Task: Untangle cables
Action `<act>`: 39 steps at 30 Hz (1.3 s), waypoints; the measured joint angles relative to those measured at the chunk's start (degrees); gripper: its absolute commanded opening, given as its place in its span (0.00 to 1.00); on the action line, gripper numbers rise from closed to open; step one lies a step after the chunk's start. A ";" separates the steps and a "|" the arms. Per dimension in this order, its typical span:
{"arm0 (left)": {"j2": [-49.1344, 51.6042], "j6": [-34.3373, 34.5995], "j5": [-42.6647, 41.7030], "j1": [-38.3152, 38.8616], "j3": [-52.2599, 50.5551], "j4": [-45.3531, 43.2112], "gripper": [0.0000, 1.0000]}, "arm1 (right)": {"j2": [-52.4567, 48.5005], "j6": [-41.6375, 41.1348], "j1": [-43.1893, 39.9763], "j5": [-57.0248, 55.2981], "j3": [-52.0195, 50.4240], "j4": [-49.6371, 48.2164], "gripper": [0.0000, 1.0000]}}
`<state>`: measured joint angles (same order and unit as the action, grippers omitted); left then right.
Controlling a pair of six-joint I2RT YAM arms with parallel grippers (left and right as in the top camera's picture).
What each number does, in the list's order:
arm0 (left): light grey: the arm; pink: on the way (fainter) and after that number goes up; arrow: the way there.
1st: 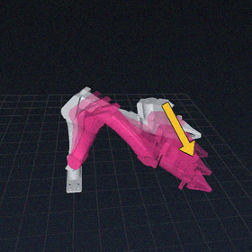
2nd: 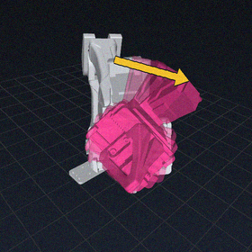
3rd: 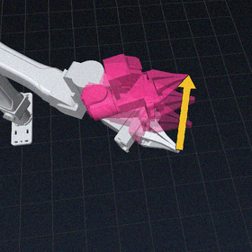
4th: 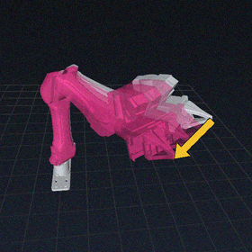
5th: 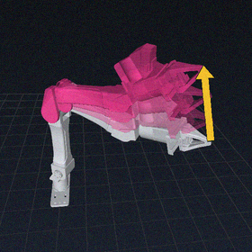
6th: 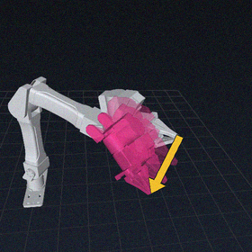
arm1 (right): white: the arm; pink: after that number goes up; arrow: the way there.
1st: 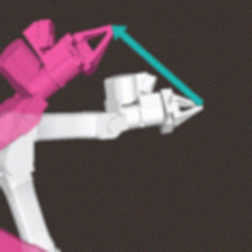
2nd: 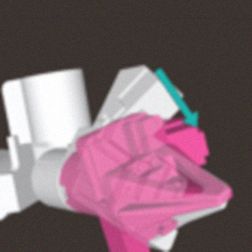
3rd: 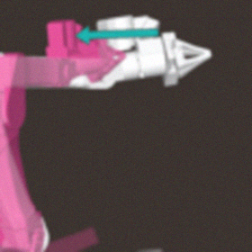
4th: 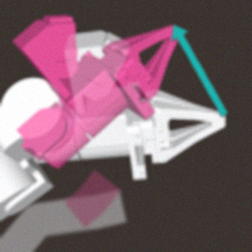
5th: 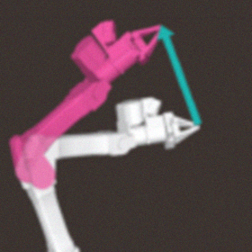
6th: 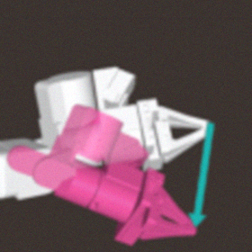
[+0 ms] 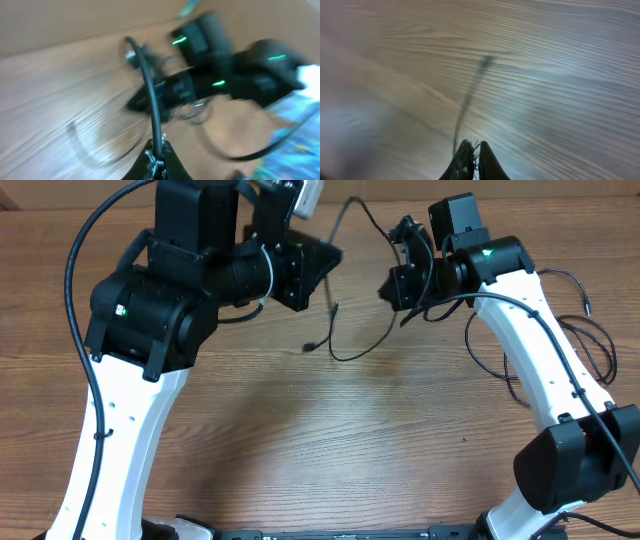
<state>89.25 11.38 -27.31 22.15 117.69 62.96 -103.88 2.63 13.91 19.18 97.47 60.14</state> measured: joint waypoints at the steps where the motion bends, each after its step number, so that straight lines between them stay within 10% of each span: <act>1: 0.00 0.00 2.80 0.00 0.00 1.66 0.06 | 0.00 -0.24 -0.37 -2.82 0.00 0.13 0.04; 5: 0.46 -0.52 10.43 0.00 0.02 5.51 0.38 | 1.14 -0.98 -2.03 -13.42 0.00 0.37 0.04; 9: 2.51 -0.68 14.16 0.00 0.02 6.64 0.46 | 4.31 -2.62 -3.87 -24.59 1.09 0.33 0.04; 19: 6.34 -0.68 16.50 0.00 0.02 7.76 0.43 | 8.24 -6.49 -18.18 -43.74 16.70 -2.67 0.04; 35: 6.34 -0.68 18.01 0.00 0.02 8.74 0.42 | 7.61 -15.78 -31.23 -44.11 17.46 10.71 0.04; 39: 6.34 -0.68 18.18 0.00 0.02 8.92 0.41 | 4.72 -17.22 -33.38 -42.38 16.48 11.04 0.52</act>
<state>95.59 10.70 -9.13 22.15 117.71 71.88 -99.15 -14.59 -19.46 -23.20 113.95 71.18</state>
